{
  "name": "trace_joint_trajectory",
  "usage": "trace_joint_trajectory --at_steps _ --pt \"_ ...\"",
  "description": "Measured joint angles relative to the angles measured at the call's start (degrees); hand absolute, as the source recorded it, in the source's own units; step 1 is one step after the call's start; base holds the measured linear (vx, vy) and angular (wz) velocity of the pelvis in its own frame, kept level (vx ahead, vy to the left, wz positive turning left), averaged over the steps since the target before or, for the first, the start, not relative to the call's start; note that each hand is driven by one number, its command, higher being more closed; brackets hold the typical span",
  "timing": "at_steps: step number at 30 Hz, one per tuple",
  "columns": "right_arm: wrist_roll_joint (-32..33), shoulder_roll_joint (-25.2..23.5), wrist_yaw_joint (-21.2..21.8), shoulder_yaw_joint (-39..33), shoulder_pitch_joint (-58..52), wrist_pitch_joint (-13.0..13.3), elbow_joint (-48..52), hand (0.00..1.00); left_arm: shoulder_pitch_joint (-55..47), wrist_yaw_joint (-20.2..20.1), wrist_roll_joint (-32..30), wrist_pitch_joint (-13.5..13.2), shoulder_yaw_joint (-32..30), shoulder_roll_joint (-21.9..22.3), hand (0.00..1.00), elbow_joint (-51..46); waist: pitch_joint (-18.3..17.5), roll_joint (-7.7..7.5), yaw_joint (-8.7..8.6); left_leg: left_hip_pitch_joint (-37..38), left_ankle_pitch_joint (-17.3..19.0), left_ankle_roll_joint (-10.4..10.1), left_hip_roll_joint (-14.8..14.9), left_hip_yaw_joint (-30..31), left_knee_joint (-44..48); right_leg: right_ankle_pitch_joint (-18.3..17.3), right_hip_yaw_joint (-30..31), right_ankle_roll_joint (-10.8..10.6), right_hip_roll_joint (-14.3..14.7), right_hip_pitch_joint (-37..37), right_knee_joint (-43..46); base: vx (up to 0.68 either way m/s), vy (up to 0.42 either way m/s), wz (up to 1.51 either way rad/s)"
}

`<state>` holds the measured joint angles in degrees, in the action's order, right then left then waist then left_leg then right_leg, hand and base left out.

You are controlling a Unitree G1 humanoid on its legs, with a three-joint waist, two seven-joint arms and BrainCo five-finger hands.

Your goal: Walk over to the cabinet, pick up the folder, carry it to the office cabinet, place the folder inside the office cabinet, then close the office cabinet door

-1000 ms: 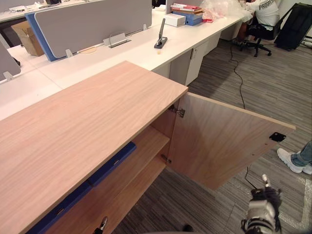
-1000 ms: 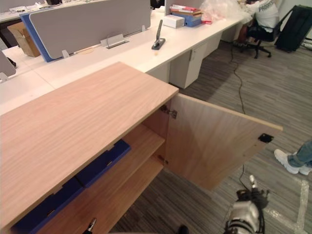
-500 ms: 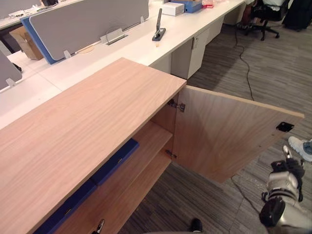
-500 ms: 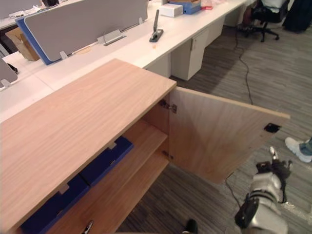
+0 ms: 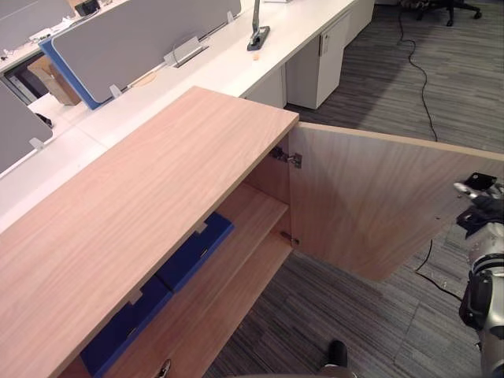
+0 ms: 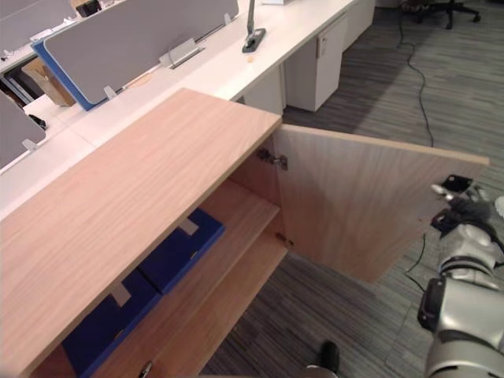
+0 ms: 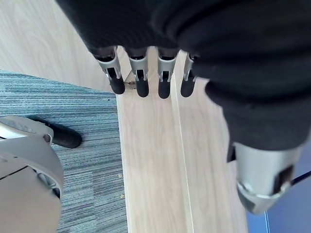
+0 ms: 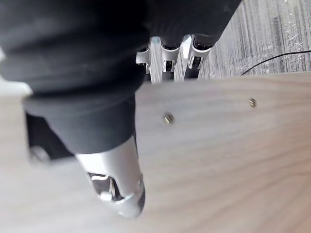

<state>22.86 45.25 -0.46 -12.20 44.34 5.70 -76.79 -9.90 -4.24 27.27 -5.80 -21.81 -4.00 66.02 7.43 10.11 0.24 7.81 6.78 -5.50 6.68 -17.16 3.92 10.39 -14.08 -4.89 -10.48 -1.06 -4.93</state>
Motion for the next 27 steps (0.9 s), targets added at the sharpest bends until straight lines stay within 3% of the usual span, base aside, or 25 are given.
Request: trace_joint_trajectory --at_steps 9,14,21,25,27 --pt "-9.08 4.55 8.47 19.32 -6.87 -2.56 8.62 0.0 -1.42 -3.47 0.04 0.63 7.64 -0.7 0.0 -3.46 0.99 0.03 -1.02 -0.46 0.03 -0.69 1.03 0.72 0.12 0.14 0.49 0.17 1.24 -1.02 -0.01 -0.04 -0.008 -0.07" --pt "-13.81 8.44 15.57 32.12 -16.48 -4.87 23.79 0.0 -2.48 -5.0 -0.02 0.97 10.21 -0.87 0.0 -4.92 1.0 -0.05 -1.74 -0.73 -0.13 -1.47 2.62 0.72 0.42 0.06 2.29 0.56 3.33 -2.51 -0.01 -0.01 -0.035 -0.23" --pt "-14.97 10.61 28.77 45.81 -26.67 -3.71 48.25 0.0 -2.75 -6.5 -0.28 0.95 10.56 -0.95 0.0 -6.53 0.77 -0.48 -2.4 -0.8 -0.96 -1.71 2.87 0.66 0.5 0.17 4.87 0.8 4.2 -4.11 -0.32 -0.04 -0.01 -0.2" --pt "-14.79 8.96 35.72 50.44 -32.3 -1.85 57.42 0.0 -2.91 -6.94 -0.94 0.97 10.61 -1.18 0.0 -7.35 -0.05 -1.44 -1.73 -1.55 -0.96 -1.71 2.67 0.76 0.5 0.2 5.0 0.78 3.96 -5.0 -0.34 -0.06 0.037 0.04" --pt "-13.58 5.8 39.18 53.18 -35.6 -1.62 58.39 0.0 -3.45 -7.54 -1.73 1.0 11.05 -1.48 0.0 -7.45 -0.67 -2.47 -0.8 -1.97 -0.96 -1.73 2.33 0.75 0.48 0.59 5.06 0.79 3.57 -5.51 -0.34 -0.04 0.053 0.04"
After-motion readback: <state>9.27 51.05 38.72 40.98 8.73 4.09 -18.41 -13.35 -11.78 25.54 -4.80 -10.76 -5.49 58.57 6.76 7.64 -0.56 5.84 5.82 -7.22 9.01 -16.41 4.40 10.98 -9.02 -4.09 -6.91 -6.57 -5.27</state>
